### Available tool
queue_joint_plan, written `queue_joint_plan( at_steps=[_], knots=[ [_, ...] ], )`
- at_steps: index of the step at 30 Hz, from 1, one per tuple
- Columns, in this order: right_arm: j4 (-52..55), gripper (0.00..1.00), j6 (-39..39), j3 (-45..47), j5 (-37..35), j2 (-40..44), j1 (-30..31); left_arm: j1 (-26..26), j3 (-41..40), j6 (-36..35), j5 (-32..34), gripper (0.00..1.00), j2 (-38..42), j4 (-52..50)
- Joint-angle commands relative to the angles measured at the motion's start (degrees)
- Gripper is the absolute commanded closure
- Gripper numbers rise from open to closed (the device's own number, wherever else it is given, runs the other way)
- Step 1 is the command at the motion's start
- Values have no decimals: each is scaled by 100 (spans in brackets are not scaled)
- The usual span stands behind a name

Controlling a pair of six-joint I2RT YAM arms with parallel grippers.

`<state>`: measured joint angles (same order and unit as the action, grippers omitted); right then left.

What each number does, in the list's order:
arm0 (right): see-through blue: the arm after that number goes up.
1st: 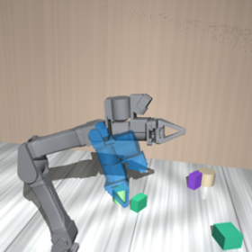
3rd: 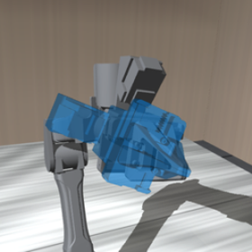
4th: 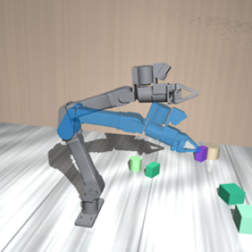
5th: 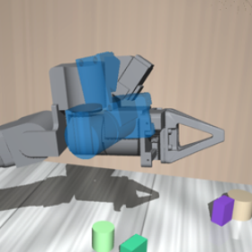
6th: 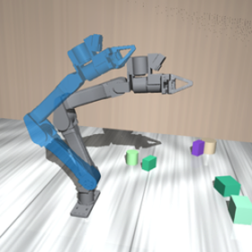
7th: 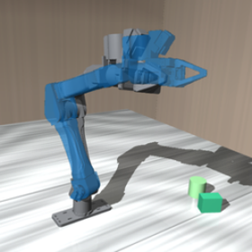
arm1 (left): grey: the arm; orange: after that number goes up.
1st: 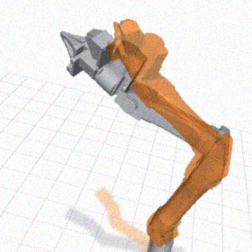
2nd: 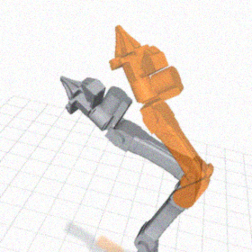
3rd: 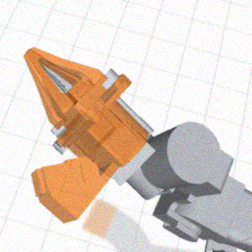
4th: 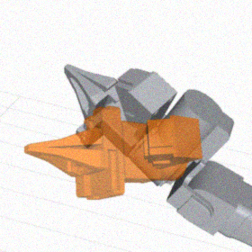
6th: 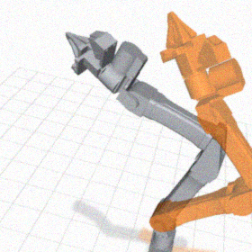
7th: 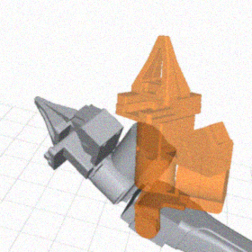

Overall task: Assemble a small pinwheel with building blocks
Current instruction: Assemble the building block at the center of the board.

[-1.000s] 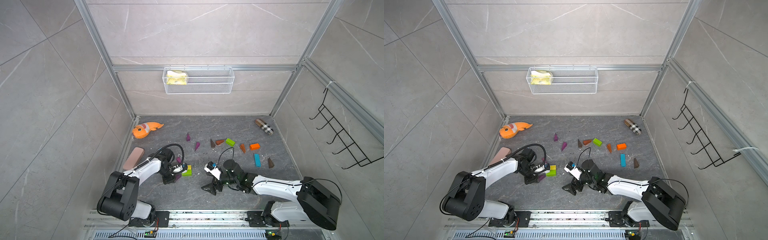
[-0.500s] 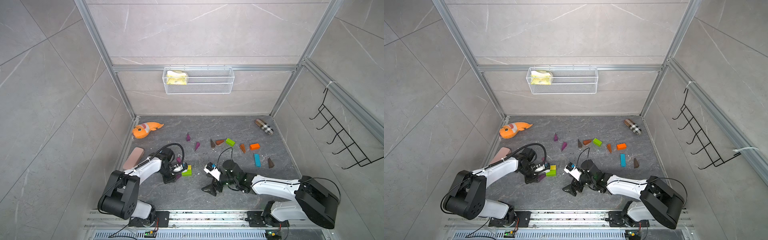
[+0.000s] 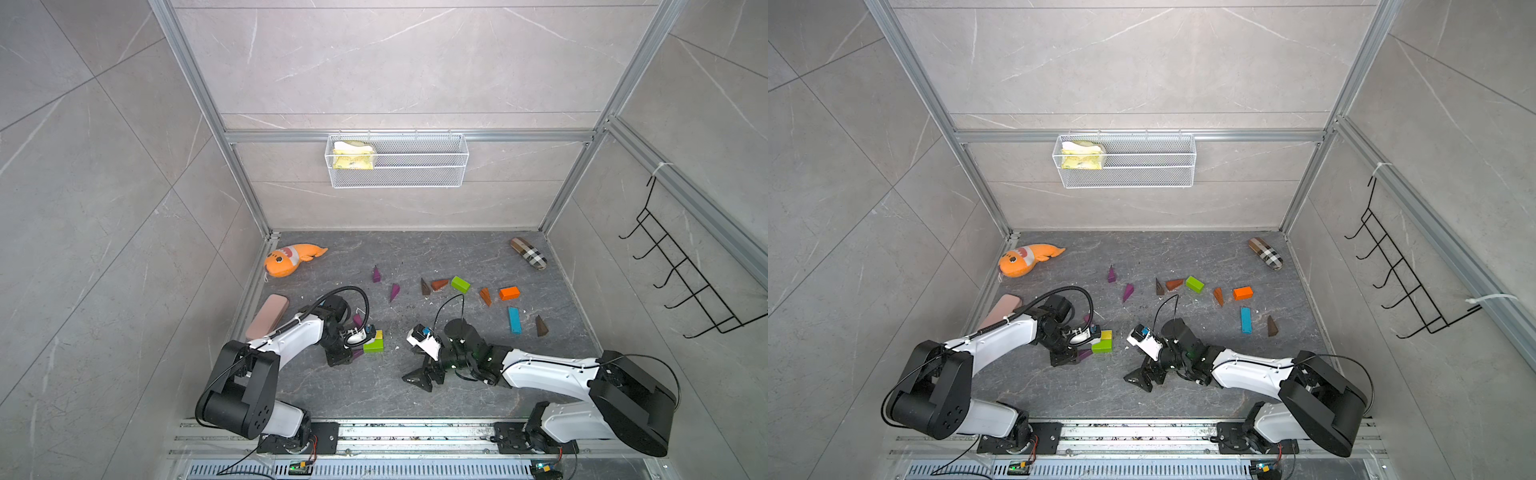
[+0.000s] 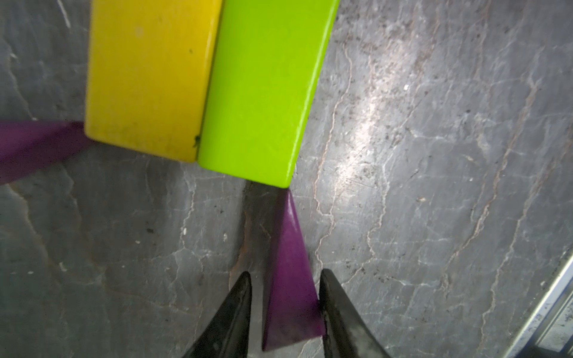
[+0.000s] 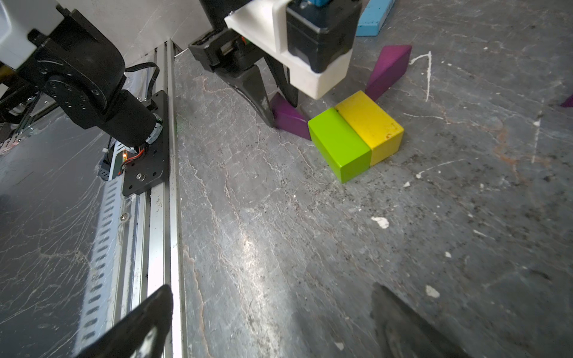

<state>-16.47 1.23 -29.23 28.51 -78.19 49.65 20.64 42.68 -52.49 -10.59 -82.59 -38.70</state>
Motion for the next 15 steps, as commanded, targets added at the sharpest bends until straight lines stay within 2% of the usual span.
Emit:
queue_joint_plan(
  at_steps=[1,10,15],
  knots=[
    [108,0,-115,-140,93,-56,27,23,52,11,65,60,102,17],
    [66,0,-122,-109,98,1,27,19,-21,46,14,48,366,91],
    [44,0,-94,-71,59,56,27,44,100,339,-97,44,1045,-438]
  ],
)
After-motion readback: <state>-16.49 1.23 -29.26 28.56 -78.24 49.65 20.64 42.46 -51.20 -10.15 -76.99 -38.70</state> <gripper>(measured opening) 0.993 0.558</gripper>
